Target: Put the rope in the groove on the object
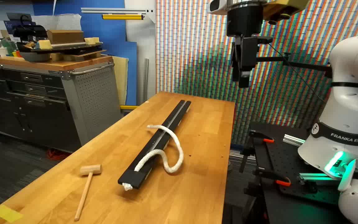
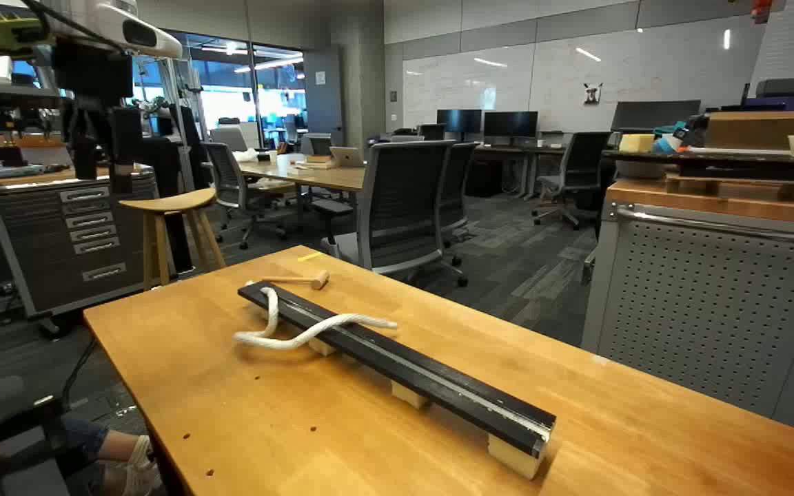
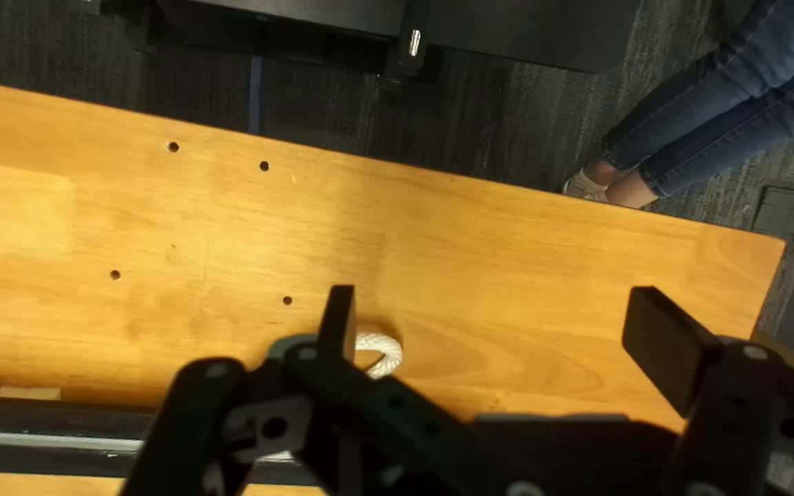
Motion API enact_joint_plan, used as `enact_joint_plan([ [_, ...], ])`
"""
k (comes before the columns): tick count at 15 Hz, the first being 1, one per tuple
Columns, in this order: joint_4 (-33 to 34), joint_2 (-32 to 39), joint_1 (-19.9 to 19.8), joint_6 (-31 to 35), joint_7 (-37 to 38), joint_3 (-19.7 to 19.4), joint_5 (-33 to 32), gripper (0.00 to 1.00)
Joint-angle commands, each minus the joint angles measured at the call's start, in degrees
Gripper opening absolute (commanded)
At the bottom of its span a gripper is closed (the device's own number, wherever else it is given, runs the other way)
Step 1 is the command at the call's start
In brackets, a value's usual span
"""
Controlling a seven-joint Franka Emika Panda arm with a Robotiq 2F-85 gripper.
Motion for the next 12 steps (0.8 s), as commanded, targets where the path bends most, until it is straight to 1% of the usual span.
enact_joint_plan([
  [1, 0.12, -0.01, -0.30, -0.11, -0.12, 0.28, 0.13, 1.00],
  [10, 0.19, -0.03, -0.30, -0.10, -0.12, 0.28, 0.13, 1.00],
  [12, 0.70, 0.64, -1.00, 0.04, 0.19, 0.10, -0.58, 1.00],
])
